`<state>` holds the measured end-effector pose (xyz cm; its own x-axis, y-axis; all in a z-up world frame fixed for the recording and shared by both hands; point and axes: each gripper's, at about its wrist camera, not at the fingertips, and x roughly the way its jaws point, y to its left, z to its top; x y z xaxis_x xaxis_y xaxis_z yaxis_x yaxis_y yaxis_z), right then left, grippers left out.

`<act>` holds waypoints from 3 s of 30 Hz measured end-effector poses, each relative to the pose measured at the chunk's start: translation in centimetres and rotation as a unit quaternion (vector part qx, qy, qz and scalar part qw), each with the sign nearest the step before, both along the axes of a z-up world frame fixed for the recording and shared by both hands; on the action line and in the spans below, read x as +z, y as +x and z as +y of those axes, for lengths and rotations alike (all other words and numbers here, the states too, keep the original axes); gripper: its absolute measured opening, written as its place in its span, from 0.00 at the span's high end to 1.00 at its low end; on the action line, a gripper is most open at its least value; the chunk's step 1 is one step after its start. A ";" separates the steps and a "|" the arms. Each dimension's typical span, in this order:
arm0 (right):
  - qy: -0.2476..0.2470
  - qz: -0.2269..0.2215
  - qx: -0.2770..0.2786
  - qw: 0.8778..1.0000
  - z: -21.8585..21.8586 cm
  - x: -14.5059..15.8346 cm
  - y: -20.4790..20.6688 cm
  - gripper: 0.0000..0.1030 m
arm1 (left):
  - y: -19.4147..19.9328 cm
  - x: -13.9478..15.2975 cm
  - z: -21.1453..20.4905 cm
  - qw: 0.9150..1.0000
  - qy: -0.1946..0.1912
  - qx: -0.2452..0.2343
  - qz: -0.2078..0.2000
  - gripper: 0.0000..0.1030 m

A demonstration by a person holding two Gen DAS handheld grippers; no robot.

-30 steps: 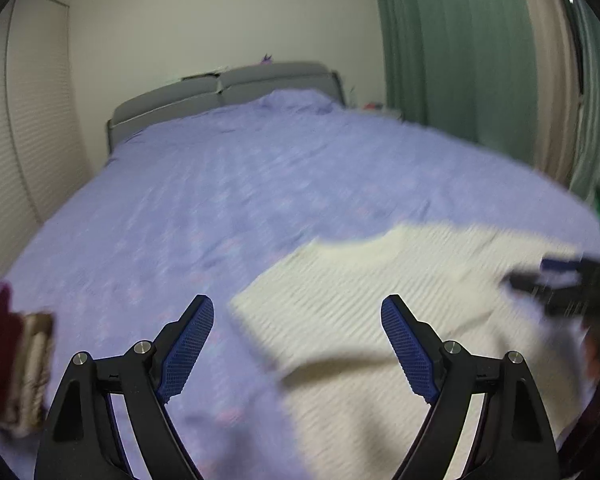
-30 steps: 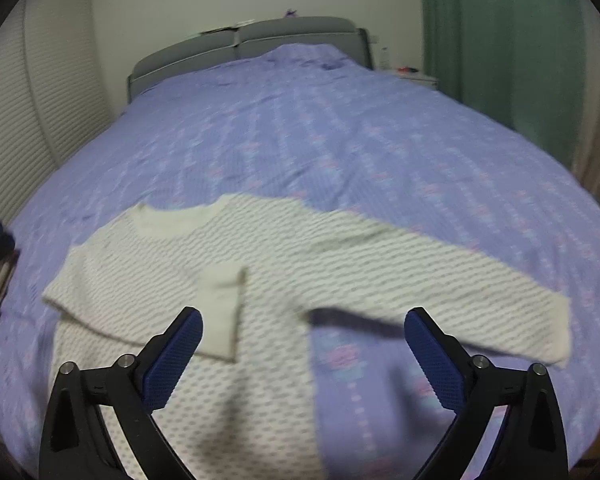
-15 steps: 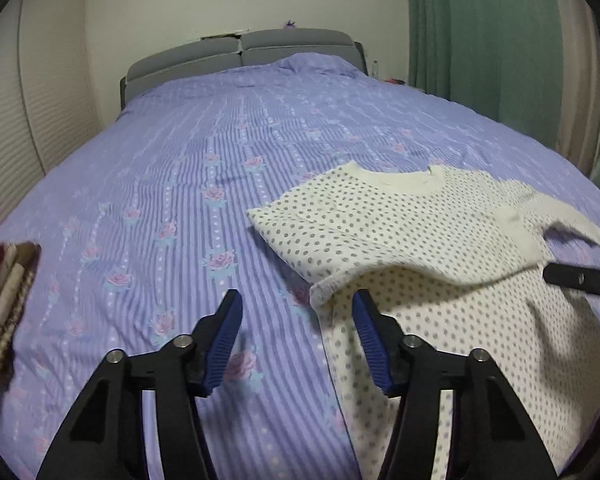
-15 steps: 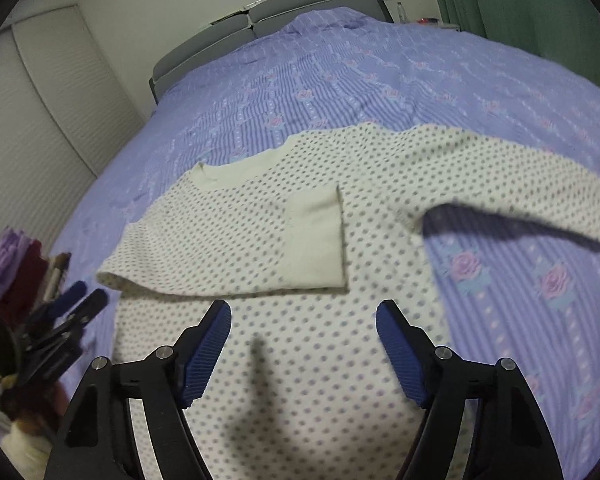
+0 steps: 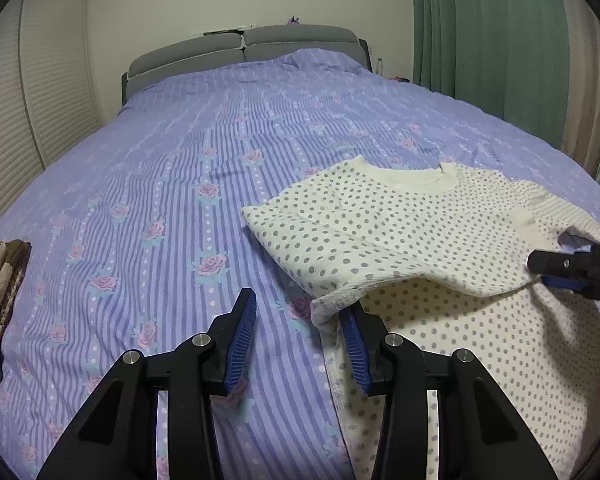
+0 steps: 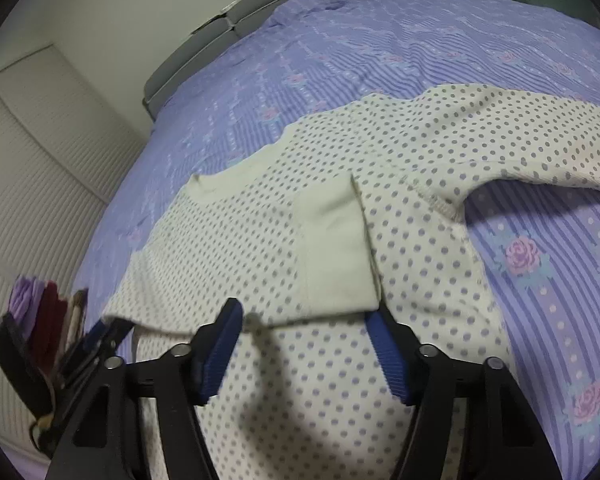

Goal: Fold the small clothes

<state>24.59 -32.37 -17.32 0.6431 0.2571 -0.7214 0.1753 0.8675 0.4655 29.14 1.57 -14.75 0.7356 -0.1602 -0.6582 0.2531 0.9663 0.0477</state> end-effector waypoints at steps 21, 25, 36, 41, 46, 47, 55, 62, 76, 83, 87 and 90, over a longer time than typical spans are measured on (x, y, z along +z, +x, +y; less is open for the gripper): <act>-0.157 -0.072 0.019 0.985 -1.2 3.5 2.8 0.88 | -1.9 -1.2 -1.3 0.995 0.079 0.054 -0.029 0.62; -0.119 -0.032 0.026 0.992 -1.9 2.0 2.3 0.64 | -1.9 -1.5 -0.9 0.995 0.077 0.055 -0.023 0.61; -0.140 -0.039 0.045 0.988 -3.1 3.6 7.2 0.47 | -1.6 -2.1 0.5 0.994 0.069 0.086 -0.008 0.61; -0.136 -0.005 0.056 0.989 -2.6 2.2 9.0 0.60 | -1.7 -1.4 1.7 0.996 0.032 0.086 -0.002 0.61; -0.134 -0.009 0.058 0.989 -2.2 1.9 8.5 0.83 | -2.6 -0.8 0.1 0.998 0.036 0.040 -0.026 0.61; -0.141 -0.008 0.057 0.988 -2.1 1.8 8.5 0.86 | -2.5 -0.9 -0.1 0.998 0.039 0.035 -0.026 0.61; -0.139 -0.048 0.021 0.989 -2.2 5.5 3.8 0.88 | -1.2 -1.8 -0.8 0.999 0.045 0.022 -0.016 0.60; -0.147 0.004 0.004 0.989 -3.3 3.2 4.9 0.88 | -1.1 -1.7 -1.2 0.997 0.061 0.044 -0.029 0.58; -0.189 -0.016 0.001 0.982 -2.7 3.9 1.5 0.54 | -3.0 -0.7 0.5 0.994 0.061 0.092 -0.024 0.50; -0.205 -0.032 -0.011 0.978 -2.6 6.0 -4.0 0.46 | -5.8 4.7 -0.8 0.996 0.030 0.075 -0.031 0.31; -0.219 -0.043 -0.032 0.974 -4.5 7.4 -6.5 0.36 | -7.1 7.3 -4.9 0.999 0.012 0.011 -0.048 0.22; -0.227 -0.053 -0.067 0.970 -6.6 8.2 -8.0 0.34 | -7.5 7.8 -8.7 0.998 0.008 -0.025 -0.059 0.22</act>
